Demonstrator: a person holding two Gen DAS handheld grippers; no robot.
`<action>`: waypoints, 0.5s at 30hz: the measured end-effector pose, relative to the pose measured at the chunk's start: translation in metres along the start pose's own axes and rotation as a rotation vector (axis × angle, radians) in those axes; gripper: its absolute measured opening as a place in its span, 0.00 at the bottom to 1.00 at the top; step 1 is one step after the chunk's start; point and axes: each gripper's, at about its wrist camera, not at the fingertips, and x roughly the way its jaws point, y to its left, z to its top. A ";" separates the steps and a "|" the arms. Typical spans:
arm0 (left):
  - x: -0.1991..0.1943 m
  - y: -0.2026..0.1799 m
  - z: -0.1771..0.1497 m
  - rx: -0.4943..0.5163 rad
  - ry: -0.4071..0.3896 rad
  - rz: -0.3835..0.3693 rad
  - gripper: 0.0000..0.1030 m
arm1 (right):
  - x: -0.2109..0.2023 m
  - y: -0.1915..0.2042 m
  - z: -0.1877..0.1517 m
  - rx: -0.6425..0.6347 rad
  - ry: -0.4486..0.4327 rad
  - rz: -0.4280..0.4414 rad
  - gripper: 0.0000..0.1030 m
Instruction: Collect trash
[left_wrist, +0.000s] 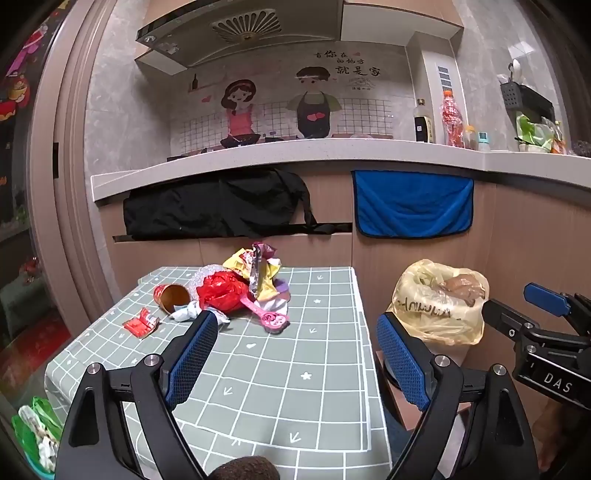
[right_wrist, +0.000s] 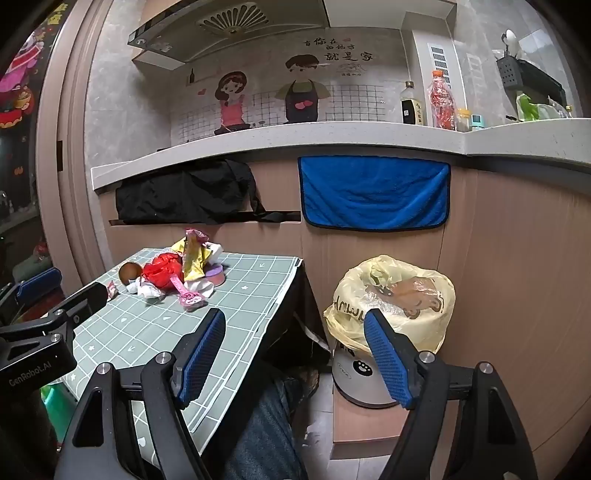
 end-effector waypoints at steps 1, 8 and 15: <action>0.000 0.000 0.000 0.006 -0.005 0.003 0.85 | 0.000 0.000 0.000 -0.007 -0.001 -0.002 0.73; -0.003 -0.002 0.000 0.012 -0.007 0.010 0.85 | 0.000 0.002 0.002 -0.010 0.009 0.005 0.73; -0.003 0.003 0.007 0.009 0.001 0.008 0.85 | 0.004 0.003 0.001 -0.012 0.012 0.003 0.73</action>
